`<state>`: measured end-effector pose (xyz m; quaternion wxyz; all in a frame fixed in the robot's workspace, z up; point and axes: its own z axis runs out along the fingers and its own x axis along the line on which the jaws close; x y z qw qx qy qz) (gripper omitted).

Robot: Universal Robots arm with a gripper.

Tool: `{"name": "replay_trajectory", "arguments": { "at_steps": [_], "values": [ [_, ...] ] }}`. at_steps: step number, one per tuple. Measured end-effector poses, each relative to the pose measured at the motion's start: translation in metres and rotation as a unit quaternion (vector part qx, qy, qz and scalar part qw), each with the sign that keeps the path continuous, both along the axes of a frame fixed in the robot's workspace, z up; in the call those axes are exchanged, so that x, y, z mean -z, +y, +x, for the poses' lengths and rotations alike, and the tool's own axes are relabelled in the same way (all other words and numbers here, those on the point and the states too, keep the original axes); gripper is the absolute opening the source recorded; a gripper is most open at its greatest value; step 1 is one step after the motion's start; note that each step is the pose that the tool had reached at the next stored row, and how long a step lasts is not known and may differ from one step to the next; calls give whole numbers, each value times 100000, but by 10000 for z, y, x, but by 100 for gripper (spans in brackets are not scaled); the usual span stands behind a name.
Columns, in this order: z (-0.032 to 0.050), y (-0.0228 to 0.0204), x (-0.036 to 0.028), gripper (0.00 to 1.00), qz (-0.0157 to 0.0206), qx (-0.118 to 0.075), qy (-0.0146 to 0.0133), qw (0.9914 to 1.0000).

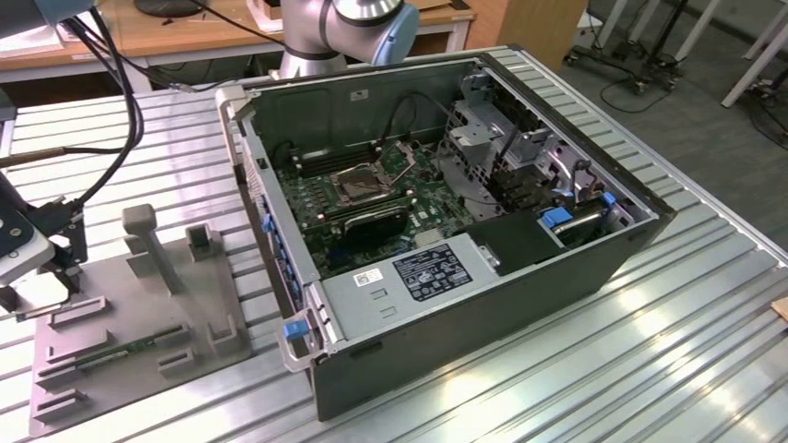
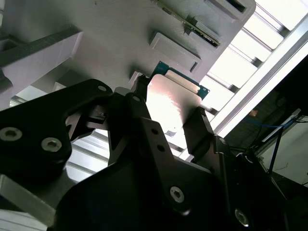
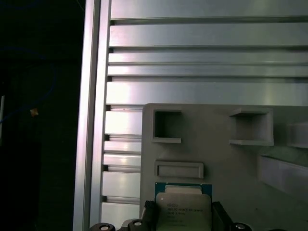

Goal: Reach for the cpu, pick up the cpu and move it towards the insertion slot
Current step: 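Pick up the cpu and move it towards the insertion slot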

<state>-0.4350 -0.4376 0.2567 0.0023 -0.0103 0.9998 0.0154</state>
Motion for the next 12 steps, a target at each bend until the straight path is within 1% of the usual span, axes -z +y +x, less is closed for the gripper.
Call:
{"name": "replay_trajectory", "arguments": {
  "at_steps": [3, 12],
  "values": [
    [0, 0, -4, 54, -5, -2, 9, 100000],
    [0, 0, -65, 54, 0, 1, 0, 100000]
  ]
}}
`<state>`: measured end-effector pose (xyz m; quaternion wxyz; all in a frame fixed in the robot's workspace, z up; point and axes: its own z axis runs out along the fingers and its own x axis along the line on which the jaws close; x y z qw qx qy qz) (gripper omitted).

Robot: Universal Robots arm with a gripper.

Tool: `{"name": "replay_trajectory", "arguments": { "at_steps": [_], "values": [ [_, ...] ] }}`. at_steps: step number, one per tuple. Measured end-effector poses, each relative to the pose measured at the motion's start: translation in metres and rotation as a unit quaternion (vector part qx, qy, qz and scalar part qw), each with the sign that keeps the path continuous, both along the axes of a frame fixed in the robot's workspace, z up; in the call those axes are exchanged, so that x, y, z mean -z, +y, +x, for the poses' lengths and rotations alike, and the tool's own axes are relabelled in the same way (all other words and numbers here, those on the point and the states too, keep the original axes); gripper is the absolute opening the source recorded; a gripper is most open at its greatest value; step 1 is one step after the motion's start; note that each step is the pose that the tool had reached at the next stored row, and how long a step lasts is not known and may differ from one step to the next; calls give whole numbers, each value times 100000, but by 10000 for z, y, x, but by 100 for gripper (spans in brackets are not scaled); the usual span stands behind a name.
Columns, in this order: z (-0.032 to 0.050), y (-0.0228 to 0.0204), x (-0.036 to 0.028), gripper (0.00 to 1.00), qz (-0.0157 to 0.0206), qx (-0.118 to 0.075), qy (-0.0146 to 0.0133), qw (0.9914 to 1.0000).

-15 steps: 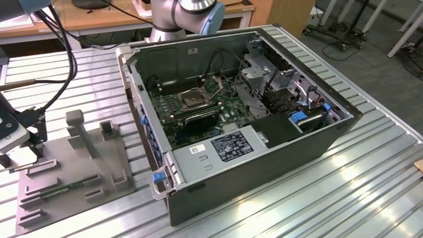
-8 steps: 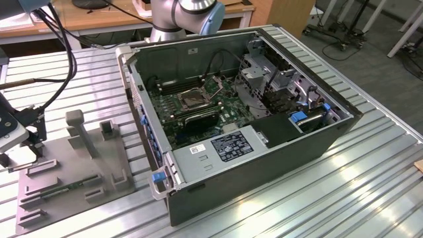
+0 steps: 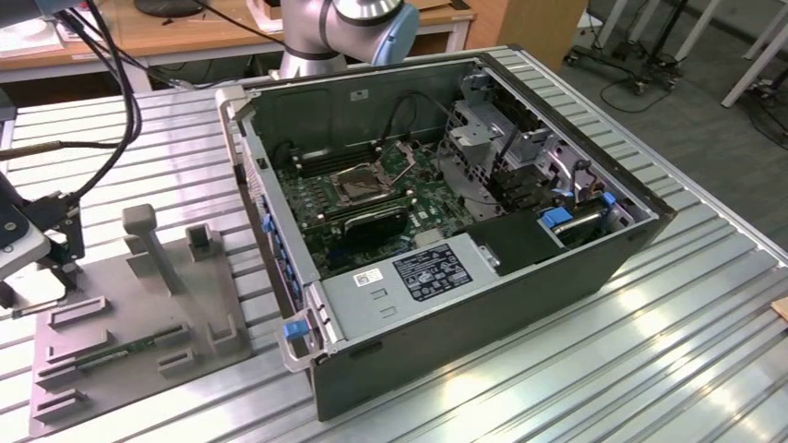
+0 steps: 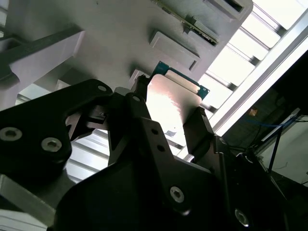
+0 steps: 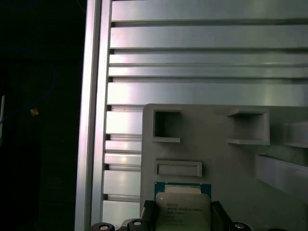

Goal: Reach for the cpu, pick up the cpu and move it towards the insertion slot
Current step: 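Pick up the cpu and move it towards the insertion slot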

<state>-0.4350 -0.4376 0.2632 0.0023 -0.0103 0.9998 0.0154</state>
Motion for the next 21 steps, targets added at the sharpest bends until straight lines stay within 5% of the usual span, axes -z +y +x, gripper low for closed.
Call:
{"name": "replay_trajectory", "arguments": {
  "at_steps": [12, 21],
  "values": [
    [0, 0, -141, 54, 12, 0, -1, 100000],
    [0, 0, -187, 54, 14, -2, -1, 100000]
  ]
}}
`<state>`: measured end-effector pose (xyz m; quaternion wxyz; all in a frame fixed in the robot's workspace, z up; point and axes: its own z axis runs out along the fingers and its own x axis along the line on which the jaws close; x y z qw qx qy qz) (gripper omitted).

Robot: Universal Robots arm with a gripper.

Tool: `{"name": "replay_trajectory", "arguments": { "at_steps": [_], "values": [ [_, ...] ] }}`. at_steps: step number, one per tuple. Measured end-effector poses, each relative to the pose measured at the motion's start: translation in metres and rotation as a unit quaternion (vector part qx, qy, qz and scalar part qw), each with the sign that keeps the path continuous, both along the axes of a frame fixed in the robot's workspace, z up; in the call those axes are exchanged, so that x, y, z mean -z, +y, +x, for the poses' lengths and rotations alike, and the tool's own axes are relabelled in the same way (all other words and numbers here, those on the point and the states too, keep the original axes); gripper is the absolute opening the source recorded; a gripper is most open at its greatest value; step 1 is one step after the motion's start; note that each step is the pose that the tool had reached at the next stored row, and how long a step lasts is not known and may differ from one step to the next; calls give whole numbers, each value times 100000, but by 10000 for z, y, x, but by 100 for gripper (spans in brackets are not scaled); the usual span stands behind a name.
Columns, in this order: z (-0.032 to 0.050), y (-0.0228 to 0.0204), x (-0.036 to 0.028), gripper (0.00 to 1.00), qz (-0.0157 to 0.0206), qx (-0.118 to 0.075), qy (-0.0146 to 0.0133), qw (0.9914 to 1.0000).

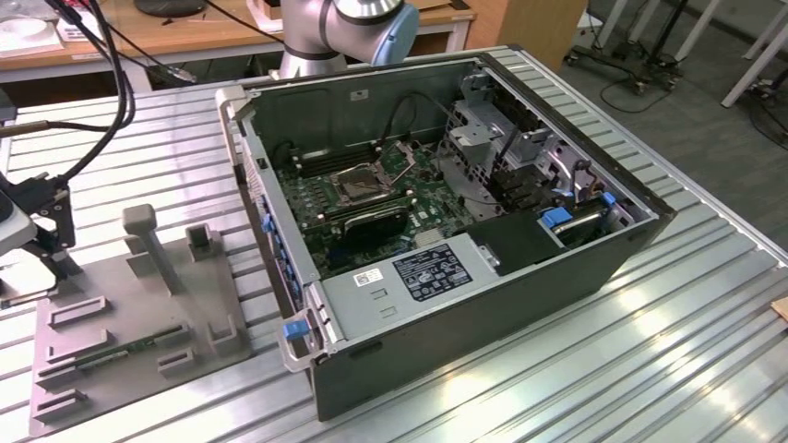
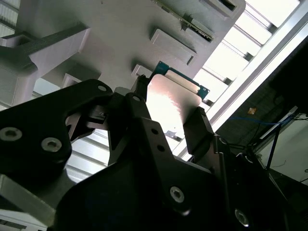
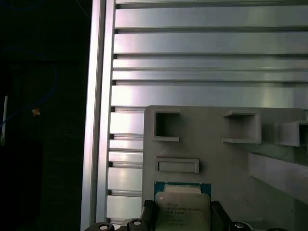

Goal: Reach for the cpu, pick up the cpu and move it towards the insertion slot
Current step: 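Pick up the cpu and move it towards the insertion slot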

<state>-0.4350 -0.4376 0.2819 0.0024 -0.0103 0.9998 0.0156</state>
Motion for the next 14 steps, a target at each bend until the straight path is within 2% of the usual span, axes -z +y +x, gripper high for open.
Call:
{"name": "replay_trajectory", "arguments": {
  "at_steps": [14],
  "values": [
    [0, 0, -53, 54, 0, 2, 2, 100000]
  ]
}}
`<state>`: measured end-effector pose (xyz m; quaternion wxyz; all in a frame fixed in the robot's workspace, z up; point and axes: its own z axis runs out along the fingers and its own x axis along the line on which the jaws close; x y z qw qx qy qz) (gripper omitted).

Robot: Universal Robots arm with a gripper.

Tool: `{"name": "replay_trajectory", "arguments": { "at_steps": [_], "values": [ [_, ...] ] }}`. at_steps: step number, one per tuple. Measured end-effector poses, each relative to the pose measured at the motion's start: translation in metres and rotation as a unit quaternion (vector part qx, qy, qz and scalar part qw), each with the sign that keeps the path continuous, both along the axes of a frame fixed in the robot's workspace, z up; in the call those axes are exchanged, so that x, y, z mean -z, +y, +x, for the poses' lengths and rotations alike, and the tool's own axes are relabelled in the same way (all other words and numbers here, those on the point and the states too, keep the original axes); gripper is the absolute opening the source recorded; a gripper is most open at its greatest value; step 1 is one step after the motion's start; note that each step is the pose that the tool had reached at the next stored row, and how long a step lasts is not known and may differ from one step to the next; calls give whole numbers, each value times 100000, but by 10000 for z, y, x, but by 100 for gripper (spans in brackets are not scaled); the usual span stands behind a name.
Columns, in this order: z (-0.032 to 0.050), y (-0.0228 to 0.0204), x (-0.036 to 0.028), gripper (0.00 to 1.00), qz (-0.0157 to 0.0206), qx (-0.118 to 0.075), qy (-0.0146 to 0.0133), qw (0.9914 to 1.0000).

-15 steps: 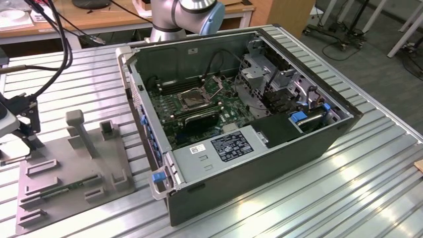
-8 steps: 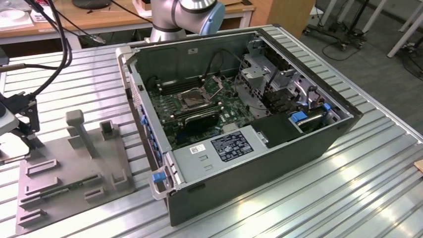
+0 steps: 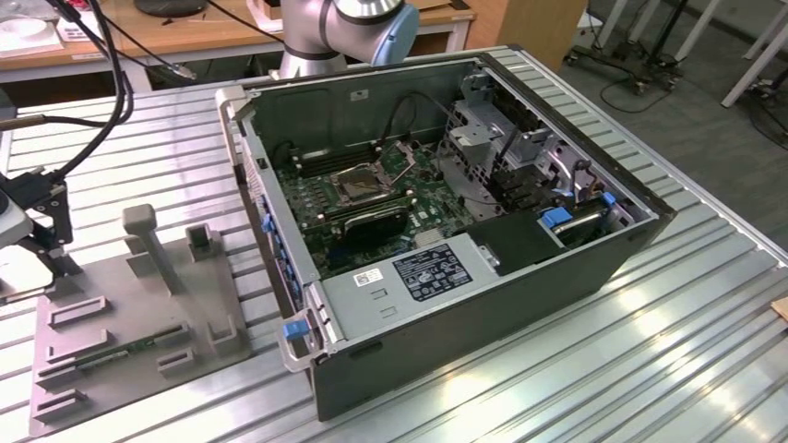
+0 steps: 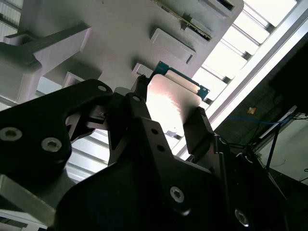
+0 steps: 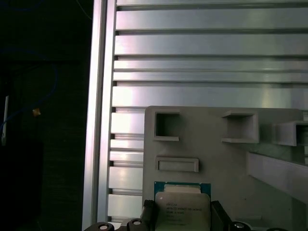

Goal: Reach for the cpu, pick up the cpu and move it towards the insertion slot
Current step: 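Pick up the cpu and move it towards the insertion slot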

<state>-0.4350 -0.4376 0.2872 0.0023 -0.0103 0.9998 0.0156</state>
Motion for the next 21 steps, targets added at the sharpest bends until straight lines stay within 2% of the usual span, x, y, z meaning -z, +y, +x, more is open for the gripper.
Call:
{"name": "replay_trajectory", "arguments": {
  "at_steps": [10, 21],
  "values": [
    [0, 0, -13, 54, -4, 1, 6, 100000],
    [0, 0, -89, 54, -1, -1, 0, 100000]
  ]
}}
